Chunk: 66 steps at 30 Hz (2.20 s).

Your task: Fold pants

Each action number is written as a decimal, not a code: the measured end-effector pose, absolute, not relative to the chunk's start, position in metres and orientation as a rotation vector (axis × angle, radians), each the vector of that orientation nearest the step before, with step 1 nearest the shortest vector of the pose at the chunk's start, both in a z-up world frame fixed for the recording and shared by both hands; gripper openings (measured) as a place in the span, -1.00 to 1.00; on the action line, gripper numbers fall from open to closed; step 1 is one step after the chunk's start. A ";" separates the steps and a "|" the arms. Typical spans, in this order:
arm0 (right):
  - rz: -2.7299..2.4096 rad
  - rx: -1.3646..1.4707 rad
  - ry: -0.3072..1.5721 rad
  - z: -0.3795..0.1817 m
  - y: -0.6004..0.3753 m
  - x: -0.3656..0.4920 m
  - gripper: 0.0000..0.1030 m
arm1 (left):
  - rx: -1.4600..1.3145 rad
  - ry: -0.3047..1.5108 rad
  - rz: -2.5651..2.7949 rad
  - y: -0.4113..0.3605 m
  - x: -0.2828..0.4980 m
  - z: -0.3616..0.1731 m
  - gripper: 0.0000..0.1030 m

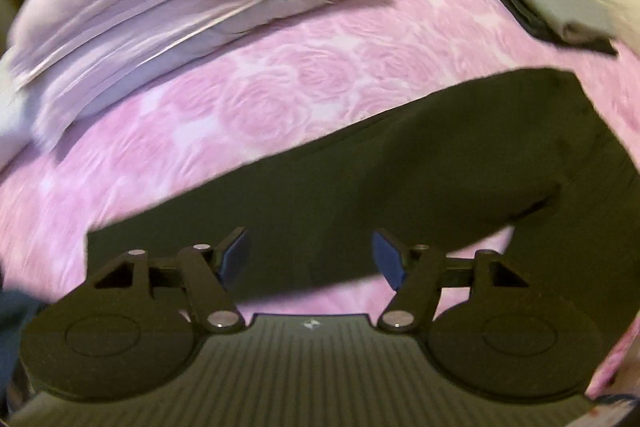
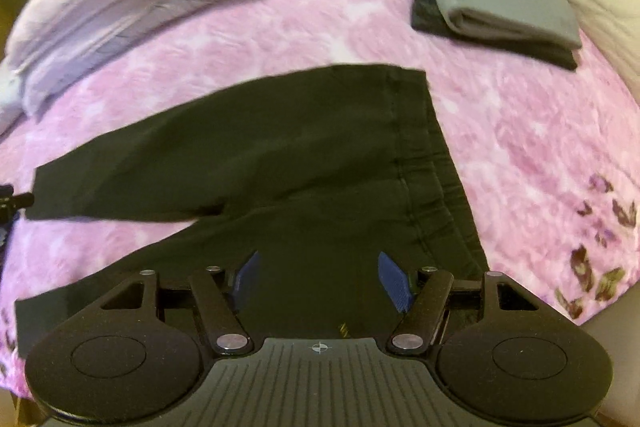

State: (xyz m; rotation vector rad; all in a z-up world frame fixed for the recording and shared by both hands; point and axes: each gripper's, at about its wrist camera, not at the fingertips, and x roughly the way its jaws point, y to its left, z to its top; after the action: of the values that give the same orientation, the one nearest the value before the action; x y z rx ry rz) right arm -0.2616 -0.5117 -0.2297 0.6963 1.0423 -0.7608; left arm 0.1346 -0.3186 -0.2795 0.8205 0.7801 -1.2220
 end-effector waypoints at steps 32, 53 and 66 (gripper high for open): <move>-0.501 0.375 1.157 -0.395 -0.749 -0.118 0.18 | 1.145 0.653 -1.590 -0.436 0.226 -0.423 -0.89; -0.540 -0.124 0.930 -0.272 -0.452 -0.339 -0.97 | 0.750 0.738 -1.114 -0.129 0.031 -0.309 -0.90; -0.845 0.977 0.676 -0.315 -0.475 -0.432 -0.13 | 0.271 1.135 -0.751 -0.026 0.048 -0.338 -0.50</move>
State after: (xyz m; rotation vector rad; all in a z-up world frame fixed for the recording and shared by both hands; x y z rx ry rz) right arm -0.4317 -0.4750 -0.3148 0.9774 0.6758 -0.8454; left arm 0.0477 -0.0260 -0.3382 0.2712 1.1346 -0.7509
